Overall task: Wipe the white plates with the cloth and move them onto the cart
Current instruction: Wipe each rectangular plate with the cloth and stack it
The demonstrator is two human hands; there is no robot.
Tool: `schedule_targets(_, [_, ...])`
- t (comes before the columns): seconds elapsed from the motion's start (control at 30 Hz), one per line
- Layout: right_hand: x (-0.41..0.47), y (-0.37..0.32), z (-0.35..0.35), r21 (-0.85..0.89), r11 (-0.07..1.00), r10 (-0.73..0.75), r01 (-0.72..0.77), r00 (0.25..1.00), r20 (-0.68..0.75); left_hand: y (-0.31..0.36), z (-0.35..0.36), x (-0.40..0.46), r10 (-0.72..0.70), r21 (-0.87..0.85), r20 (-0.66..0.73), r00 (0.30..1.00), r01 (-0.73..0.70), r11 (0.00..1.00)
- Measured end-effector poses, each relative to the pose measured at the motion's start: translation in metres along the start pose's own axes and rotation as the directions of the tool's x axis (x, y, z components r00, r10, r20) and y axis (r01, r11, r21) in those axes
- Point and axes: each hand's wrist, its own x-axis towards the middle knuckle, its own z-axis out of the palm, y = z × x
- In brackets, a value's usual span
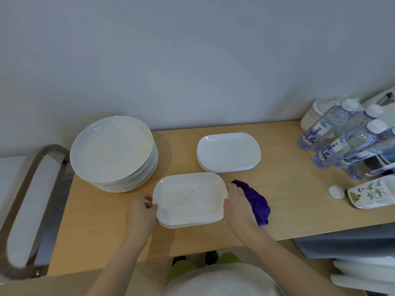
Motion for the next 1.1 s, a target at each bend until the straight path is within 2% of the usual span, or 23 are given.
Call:
schedule_targets(0.1, [0.003,-0.006,-0.003,-0.327,0.942,-0.061,0.074,0.997,0.051,-0.001,0.0,0.004,0.005,0.002,-0.001,1.0,-0.005,1.0])
schedule_targets(0.2, [0.008,-0.002,-0.002,-0.443,0.886,-0.108,0.138,0.99,0.093,-0.001,0.001,0.006,-0.004,-0.013,0.006,1.0,0.004,1.0])
schedule_targets(0.23, [0.008,0.0,-0.004,-0.41,0.907,-0.08,0.1,0.995,0.065,-0.002,0.001,0.006,-0.01,-0.007,0.009,1.0,0.01,1.0])
schedule_targets(0.33, [0.006,0.004,-0.013,-0.272,0.958,0.043,-0.089,0.984,-0.171,-0.004,0.002,0.009,-0.008,0.019,0.012,1.0,0.007,1.0])
schedule_targets(0.37, [0.006,0.007,-0.016,-0.245,0.958,0.095,-0.145,0.974,-0.206,-0.006,0.002,0.01,-0.009,0.02,0.019,1.0,0.009,1.0])
schedule_targets(0.53, [0.004,0.021,-0.013,-0.298,0.904,0.321,-0.305,0.947,0.004,-0.011,0.002,0.012,-0.014,-0.003,0.046,0.999,0.014,1.0])
schedule_targets(0.63, [0.005,0.028,-0.014,-0.269,0.903,0.354,-0.336,0.935,0.021,-0.013,0.002,0.012,-0.011,-0.045,0.064,0.998,0.014,0.999])
schedule_targets(0.73, [0.007,0.033,-0.025,-0.053,0.921,0.386,-0.387,0.922,-0.013,-0.016,0.002,0.011,0.001,-0.108,0.105,0.994,0.01,0.994])
schedule_targets(0.8, [0.004,0.03,-0.036,0.088,0.916,0.398,-0.391,0.913,-0.086,-0.018,0.002,0.01,0.026,-0.151,0.126,0.992,-0.007,0.989])
schedule_targets(0.9, [-0.002,0.007,-0.051,0.256,0.933,0.305,-0.252,0.933,-0.191,-0.023,0.002,0.011,0.056,-0.193,0.149,0.987,-0.026,0.981])
schedule_targets(0.97, [-0.005,-0.018,-0.057,0.371,0.922,0.18,-0.11,0.97,-0.161,-0.025,0.002,0.011,0.077,-0.22,0.164,0.983,-0.04,0.975])
schedule_targets(1.03, [-0.004,-0.044,-0.051,0.304,0.952,0.038,-0.009,0.995,-0.088,-0.026,0.003,0.011,0.09,-0.238,0.177,0.98,-0.046,0.97])
schedule_targets(1.1, [-0.001,-0.067,-0.032,0.105,0.989,-0.102,0.107,0.993,-0.052,-0.028,0.003,0.011,0.1,-0.256,0.203,0.974,-0.046,0.966])
